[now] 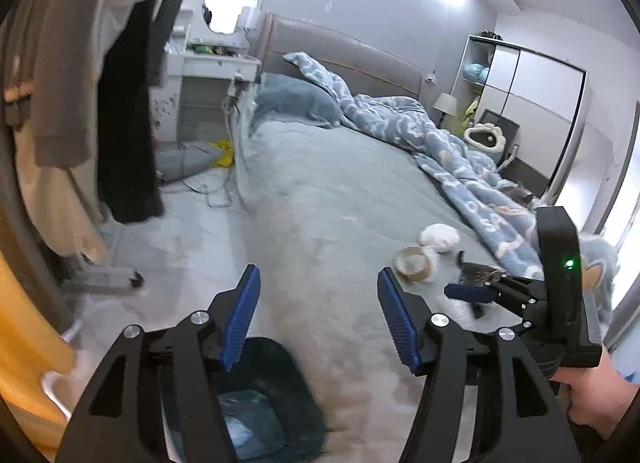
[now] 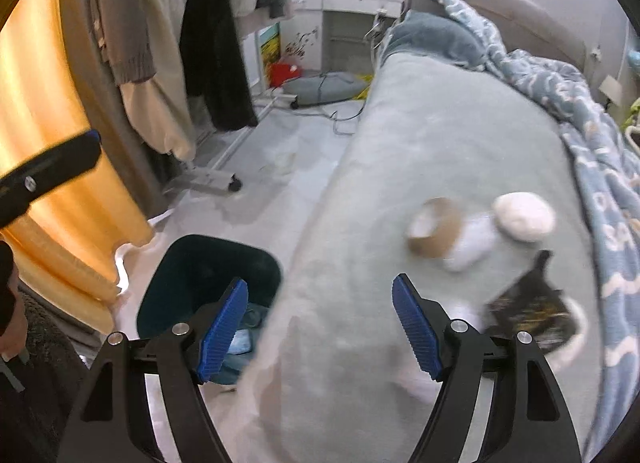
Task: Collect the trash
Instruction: 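Grasp the black tissue pack with the right tool while the left tool grasps bubble wrap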
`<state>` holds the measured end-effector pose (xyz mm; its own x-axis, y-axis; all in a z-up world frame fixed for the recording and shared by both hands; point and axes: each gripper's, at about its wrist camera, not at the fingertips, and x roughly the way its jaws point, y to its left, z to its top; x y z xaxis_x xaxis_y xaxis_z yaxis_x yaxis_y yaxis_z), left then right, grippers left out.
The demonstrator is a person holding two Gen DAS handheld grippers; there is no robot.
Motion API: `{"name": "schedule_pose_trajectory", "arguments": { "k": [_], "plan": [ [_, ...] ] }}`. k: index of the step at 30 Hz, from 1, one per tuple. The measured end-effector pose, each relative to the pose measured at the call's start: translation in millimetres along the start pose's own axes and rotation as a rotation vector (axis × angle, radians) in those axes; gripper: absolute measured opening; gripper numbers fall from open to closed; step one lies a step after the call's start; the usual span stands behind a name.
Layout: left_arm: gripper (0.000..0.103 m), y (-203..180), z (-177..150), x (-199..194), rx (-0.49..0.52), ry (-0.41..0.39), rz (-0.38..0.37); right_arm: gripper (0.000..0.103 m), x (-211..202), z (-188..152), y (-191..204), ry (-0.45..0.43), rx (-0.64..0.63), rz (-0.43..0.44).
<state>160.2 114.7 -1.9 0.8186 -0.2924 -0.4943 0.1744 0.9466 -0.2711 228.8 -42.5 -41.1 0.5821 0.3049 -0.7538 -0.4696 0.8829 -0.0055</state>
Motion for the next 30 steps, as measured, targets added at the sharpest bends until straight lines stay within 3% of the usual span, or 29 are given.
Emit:
{"name": "schedule_pose_trajectory", "arguments": {
  "k": [11, 30],
  "plan": [
    [0.069, -50, -10, 42, 0.008, 0.095, -0.075, 0.076, -38, -5, -65, -0.037, -0.007, -0.016],
    [0.071, -97, -32, 96, -0.007, 0.235, -0.167, 0.076, -36, -35, -100, 0.015, -0.340, -0.082]
  ]
}}
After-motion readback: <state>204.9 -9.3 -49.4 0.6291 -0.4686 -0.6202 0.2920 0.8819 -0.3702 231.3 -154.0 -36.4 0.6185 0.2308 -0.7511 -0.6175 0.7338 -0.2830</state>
